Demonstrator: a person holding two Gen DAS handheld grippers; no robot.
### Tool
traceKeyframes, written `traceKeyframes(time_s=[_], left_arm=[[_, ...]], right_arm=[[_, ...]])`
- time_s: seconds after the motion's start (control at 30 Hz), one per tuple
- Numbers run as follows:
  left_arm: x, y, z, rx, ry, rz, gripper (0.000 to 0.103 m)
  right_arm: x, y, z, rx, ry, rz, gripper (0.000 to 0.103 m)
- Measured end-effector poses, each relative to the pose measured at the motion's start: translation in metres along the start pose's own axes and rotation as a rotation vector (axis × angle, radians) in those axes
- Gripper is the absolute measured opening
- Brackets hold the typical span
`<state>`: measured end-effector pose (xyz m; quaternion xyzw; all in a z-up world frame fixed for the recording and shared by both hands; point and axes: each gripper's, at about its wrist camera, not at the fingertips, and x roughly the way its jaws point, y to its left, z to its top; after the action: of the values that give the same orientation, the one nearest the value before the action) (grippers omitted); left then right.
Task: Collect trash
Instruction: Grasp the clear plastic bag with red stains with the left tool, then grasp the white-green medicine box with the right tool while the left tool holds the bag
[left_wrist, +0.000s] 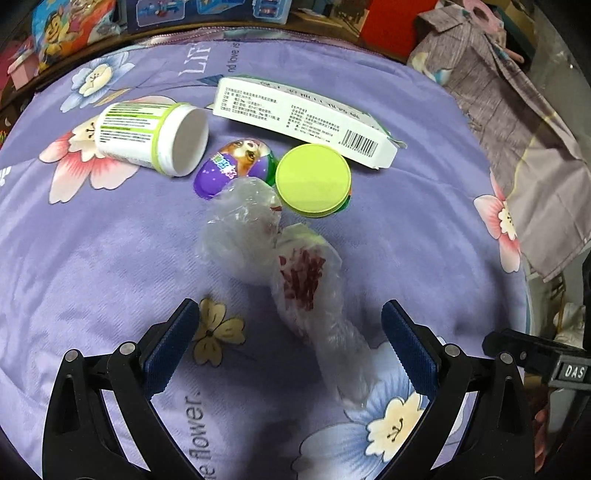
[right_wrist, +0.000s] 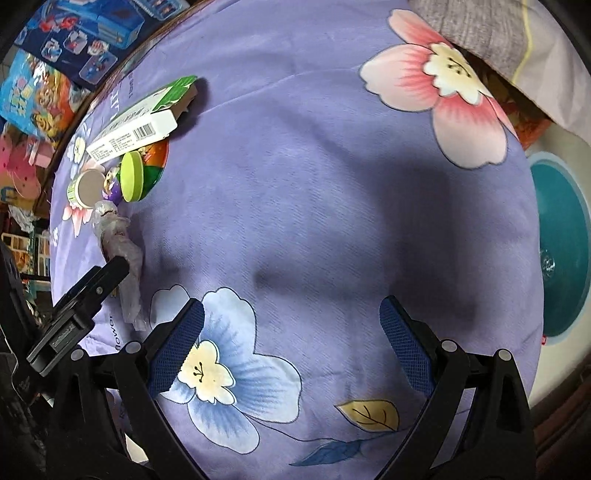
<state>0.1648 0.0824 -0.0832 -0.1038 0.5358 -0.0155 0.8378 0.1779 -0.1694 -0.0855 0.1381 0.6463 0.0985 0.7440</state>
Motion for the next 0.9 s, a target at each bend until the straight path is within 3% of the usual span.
traceKeyframes(time_s=[0.1,0.17,0.27,0.3,0.33,0.4,0.7,0.9], left_arm=[[0.006,0.000,0.002,0.000,-0.006,0.005,0.098],[0.009,0.002,0.002,-0.003,-0.008,0.003,0.088],[0.008,0.005,0.002,0.008,-0.032,0.040,0.060],[0.006,0.008,0.003,0.006,-0.037,0.044,0.042],[0.005,0.014,0.004,-0.002,-0.035,0.038,0.036],[0.002,0.027,0.007,-0.032,-0.024,0.005,0.035],[-0.027,0.081,0.011,-0.080,-0.058,-0.001,0.035],[-0.042,0.110,0.012,-0.107,-0.080,-0.023,0.035]], right_arm=[[0.001,0.006,0.004,-0.021,0.002,-0.021,0.092],[0.000,0.010,0.007,-0.039,-0.005,-0.037,0.092],[0.000,0.022,0.011,-0.092,-0.019,-0.071,0.092],[0.000,0.026,0.013,-0.110,-0.023,-0.079,0.092],[0.001,0.034,0.014,-0.144,-0.028,-0.095,0.092],[0.001,0.048,0.019,-0.203,-0.031,-0.119,0.092],[0.003,0.149,0.063,-0.508,-0.097,-0.223,0.092],[0.027,0.213,0.095,-0.671,-0.125,-0.287,0.092]])
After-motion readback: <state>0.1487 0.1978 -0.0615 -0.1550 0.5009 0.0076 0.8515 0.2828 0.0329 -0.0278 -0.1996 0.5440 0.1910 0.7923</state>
